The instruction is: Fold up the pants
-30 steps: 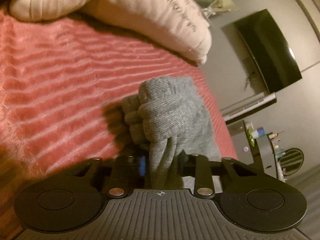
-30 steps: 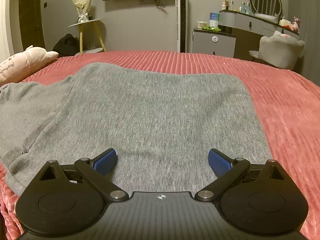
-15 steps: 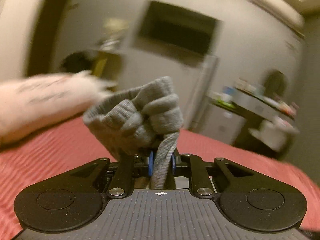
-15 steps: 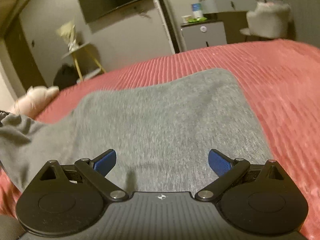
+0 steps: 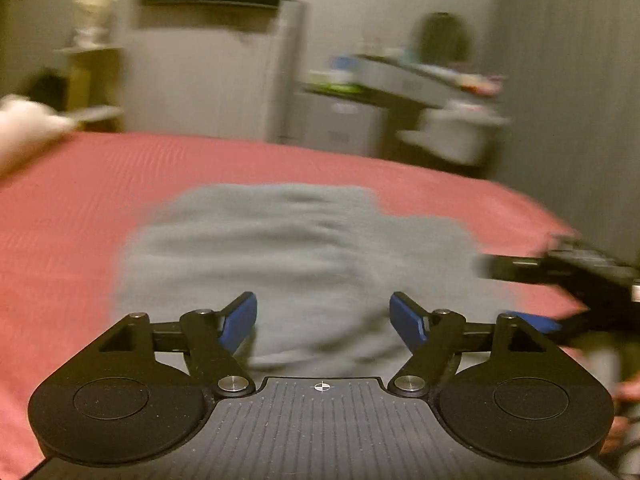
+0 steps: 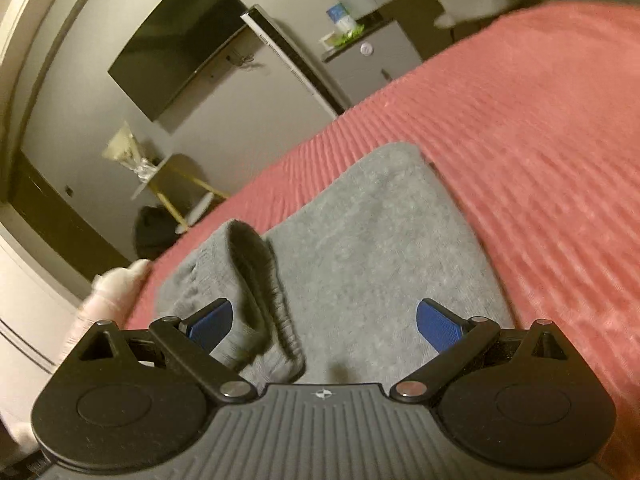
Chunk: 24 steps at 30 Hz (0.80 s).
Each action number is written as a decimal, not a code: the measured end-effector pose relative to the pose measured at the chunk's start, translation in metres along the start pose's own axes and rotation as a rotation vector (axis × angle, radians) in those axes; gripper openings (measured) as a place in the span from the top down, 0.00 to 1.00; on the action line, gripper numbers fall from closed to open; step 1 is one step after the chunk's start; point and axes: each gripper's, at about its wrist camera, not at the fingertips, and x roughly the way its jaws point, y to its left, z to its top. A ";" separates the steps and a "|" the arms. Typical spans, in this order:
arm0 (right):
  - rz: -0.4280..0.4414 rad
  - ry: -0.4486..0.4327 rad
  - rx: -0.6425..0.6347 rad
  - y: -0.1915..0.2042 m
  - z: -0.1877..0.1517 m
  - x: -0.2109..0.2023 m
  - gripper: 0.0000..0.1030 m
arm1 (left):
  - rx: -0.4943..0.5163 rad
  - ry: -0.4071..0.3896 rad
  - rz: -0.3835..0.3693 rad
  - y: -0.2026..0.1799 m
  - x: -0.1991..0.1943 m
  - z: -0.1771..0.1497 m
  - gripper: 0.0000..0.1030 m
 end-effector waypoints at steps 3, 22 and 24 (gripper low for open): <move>0.023 0.036 0.028 0.006 0.002 0.012 0.04 | -0.085 0.056 0.284 0.030 0.002 0.008 0.19; -0.014 0.239 0.138 0.042 -0.016 0.078 0.26 | -0.548 0.274 0.240 0.111 0.033 -0.017 0.16; 0.000 0.241 0.184 0.037 -0.019 0.076 0.26 | -0.553 0.273 0.240 0.112 0.034 -0.017 0.16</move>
